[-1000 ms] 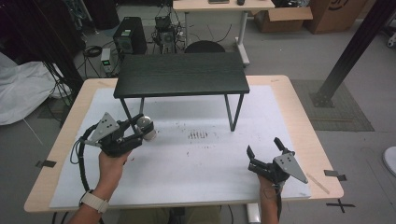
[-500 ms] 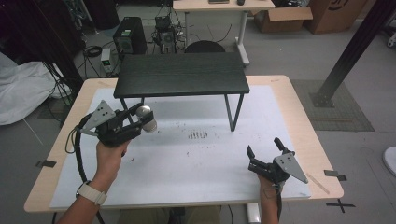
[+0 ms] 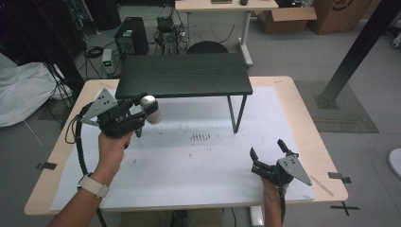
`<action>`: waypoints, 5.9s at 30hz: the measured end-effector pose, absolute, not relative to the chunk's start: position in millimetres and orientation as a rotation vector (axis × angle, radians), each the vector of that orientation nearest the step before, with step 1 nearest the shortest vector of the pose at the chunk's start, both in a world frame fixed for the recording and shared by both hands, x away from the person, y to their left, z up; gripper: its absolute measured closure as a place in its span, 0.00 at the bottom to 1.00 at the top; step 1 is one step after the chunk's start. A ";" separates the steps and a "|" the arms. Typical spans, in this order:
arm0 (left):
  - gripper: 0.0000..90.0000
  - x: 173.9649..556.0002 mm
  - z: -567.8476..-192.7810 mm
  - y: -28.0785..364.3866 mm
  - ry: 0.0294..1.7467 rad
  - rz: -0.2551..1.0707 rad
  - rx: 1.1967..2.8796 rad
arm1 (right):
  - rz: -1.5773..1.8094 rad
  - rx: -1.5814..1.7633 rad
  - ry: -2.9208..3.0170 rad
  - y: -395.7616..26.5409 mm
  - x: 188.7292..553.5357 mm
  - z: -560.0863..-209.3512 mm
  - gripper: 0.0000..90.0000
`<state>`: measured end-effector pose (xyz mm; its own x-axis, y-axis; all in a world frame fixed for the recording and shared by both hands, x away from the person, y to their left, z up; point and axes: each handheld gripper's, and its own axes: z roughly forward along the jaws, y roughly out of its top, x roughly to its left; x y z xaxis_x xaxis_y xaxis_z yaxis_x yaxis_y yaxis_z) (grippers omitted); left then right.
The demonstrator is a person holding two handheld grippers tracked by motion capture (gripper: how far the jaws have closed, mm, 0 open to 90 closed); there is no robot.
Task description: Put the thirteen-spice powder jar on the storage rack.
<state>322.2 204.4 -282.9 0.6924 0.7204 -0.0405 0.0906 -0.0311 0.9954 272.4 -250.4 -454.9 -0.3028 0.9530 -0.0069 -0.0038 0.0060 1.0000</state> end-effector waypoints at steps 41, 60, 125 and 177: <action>0.55 388.1 -224.1 167.5 0.657 0.553 1.552 | 1.424 1.041 1.433 -250.0 272.3 -454.8 0.00; 0.55 431.2 -207.7 130.9 0.632 0.570 1.595 | 1.423 1.038 1.430 -250.0 272.1 -454.9 0.00; 0.14 447.3 -226.8 135.8 0.766 0.548 1.592 | 1.425 1.039 1.429 -250.3 272.0 -455.0 0.00; 0.01 343.1 -275.3 233.9 0.735 0.679 1.383 | 1.425 1.041 1.434 -249.9 272.2 -454.9 0.00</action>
